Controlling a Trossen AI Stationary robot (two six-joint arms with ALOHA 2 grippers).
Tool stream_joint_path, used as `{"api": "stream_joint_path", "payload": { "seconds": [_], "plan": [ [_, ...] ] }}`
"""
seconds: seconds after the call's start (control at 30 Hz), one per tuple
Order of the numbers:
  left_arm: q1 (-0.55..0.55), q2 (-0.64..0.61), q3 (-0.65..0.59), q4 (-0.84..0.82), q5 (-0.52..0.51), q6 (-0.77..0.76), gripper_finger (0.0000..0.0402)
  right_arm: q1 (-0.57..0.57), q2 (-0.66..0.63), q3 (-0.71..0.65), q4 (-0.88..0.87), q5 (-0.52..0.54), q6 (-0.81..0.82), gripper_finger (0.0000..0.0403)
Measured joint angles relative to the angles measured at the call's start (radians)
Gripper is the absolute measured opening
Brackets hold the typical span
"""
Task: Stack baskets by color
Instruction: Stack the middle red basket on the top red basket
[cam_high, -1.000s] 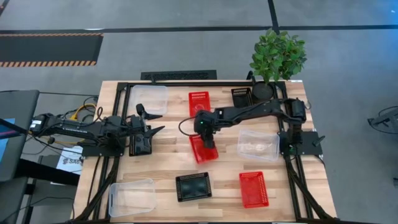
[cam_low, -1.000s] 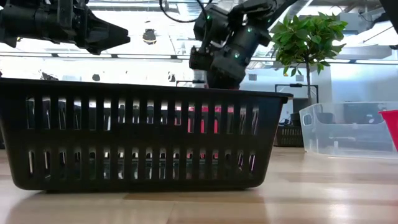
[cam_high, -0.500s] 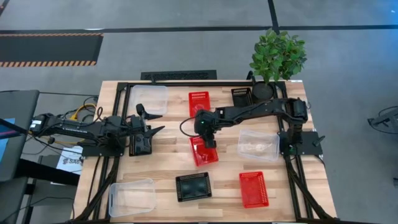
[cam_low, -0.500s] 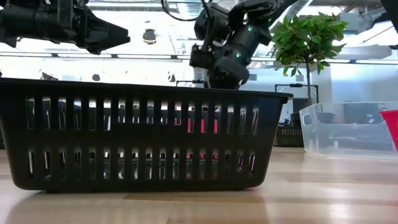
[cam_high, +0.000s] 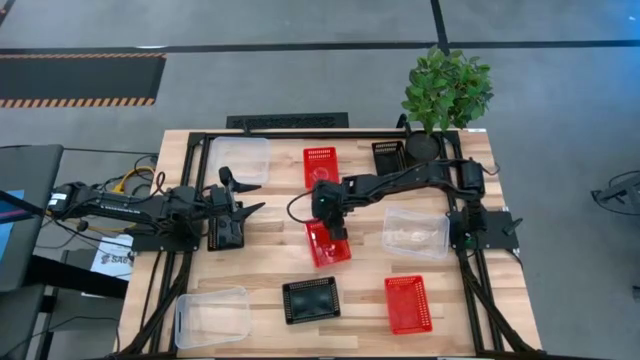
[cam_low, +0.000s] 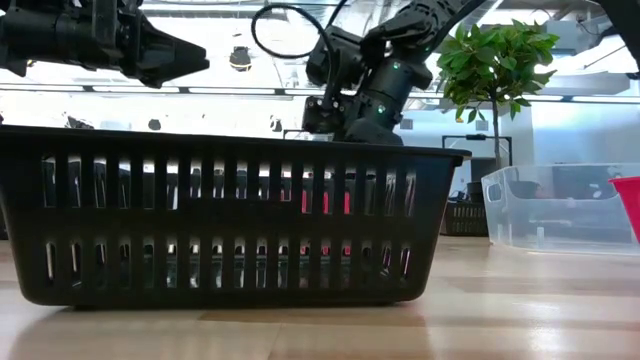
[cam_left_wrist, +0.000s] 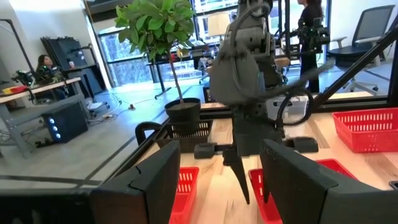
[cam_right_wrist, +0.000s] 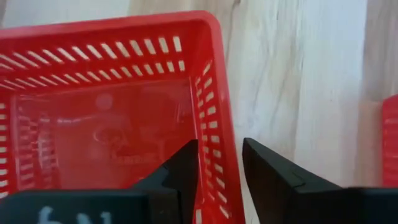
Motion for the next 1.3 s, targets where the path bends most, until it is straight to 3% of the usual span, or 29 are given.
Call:
{"api": "stream_joint_path", "payload": {
  "seconds": [0.33,0.83,1.3],
  "plan": [
    [0.0,0.0,0.0,-0.002,0.0,0.0,0.0213,-0.006,-0.003,0.001,0.019,0.0,-0.012,0.0012],
    [0.0,0.0,0.0,-0.008,-0.002,0.001,0.0213,-0.054,-0.144,0.096,-0.138,-0.091,-0.056,0.001],
    [0.0,0.0,0.0,-0.009,-0.002,-0.001,0.0213,-0.258,-0.203,0.255,-0.222,-0.097,-0.178,0.0004]
  ]
}}
